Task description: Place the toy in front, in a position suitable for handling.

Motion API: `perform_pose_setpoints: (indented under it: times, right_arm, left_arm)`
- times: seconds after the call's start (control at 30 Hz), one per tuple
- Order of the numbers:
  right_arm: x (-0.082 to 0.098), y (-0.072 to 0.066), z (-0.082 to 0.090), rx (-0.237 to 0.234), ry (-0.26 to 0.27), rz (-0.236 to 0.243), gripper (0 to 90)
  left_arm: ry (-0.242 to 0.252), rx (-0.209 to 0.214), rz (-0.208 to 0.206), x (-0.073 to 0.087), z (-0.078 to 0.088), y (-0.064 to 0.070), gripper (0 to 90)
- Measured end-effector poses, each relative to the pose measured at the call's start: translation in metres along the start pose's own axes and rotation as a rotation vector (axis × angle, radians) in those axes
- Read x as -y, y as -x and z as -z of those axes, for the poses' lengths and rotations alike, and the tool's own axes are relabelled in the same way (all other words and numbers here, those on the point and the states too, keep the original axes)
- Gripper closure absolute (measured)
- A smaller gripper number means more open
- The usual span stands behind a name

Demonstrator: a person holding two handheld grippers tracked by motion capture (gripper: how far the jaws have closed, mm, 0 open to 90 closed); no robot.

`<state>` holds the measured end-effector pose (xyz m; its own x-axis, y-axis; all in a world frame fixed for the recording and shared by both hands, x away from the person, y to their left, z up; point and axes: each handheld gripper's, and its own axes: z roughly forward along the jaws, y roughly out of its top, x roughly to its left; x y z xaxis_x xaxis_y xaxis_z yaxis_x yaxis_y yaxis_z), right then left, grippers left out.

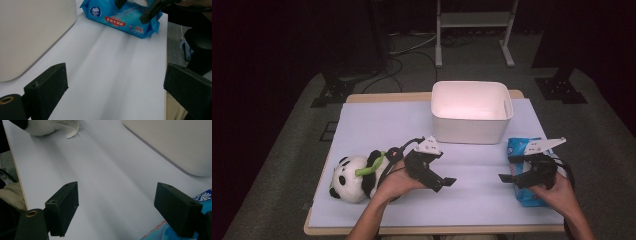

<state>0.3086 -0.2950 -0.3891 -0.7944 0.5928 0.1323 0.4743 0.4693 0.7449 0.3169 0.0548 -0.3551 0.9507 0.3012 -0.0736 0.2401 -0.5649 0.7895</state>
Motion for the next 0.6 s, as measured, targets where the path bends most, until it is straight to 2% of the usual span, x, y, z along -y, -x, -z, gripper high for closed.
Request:
perform_pose_setpoints:
  times: [0.3, 0.37, 0.53, 0.6]
  right_arm:
    - [0.002, 0.0, 0.002, 0.003, -0.002, -0.003, 18.4]
    - [0.002, 0.0, 0.004, 0.008, 0.002, -0.005, 18.4]
    - [0.002, 0.001, 0.006, 0.014, 0.004, -0.006, 18.4]
    - [0.002, 0.001, 0.006, 0.013, 0.008, -0.008, 18.4]
  left_arm:
    - [-0.01, 0.011, -0.021, -0.005, 0.007, -0.004, 4.5]
    - [-0.01, 0.027, -0.04, -0.007, 0.012, -0.004, 5.0]
    - [-0.021, 0.032, -0.066, -0.008, 0.021, -0.006, 5.0]
    - [-0.02, 0.036, -0.061, -0.008, 0.025, -0.008, 5.0]
